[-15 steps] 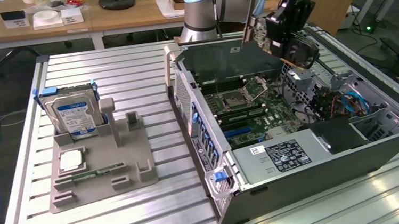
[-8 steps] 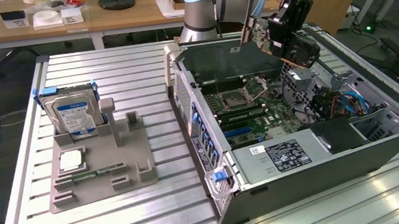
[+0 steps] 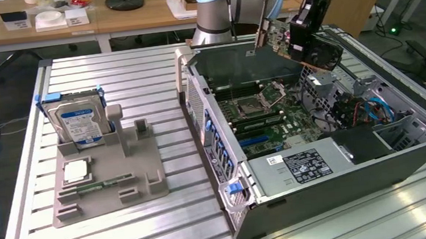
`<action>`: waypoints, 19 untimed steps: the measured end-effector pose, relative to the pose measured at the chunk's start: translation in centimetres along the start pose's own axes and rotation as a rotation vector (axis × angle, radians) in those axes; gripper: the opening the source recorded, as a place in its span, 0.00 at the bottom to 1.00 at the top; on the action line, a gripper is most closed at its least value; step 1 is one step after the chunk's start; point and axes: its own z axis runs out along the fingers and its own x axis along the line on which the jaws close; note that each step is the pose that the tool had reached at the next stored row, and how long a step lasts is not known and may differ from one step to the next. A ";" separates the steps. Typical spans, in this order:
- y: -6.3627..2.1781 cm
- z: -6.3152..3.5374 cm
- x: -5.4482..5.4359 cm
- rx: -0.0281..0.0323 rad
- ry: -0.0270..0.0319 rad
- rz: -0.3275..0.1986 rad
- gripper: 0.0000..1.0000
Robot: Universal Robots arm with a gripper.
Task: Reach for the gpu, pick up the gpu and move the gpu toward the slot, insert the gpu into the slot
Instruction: 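Insert the gpu into the slot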
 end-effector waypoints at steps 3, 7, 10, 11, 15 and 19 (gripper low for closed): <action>0.00 0.00 0.0 -0.0007 -0.0015 -0.041 0.28; 0.00 0.00 0.0 -0.0017 -0.0036 -0.097 0.28; 0.00 0.00 0.0 -0.0025 -0.0055 -0.145 0.28; 0.00 0.00 0.0 -0.0028 -0.0061 -0.163 0.28; 0.00 0.00 0.0 -0.0041 -0.0088 -0.234 0.28; 0.00 0.00 0.0 -0.0053 -0.0114 -0.306 0.28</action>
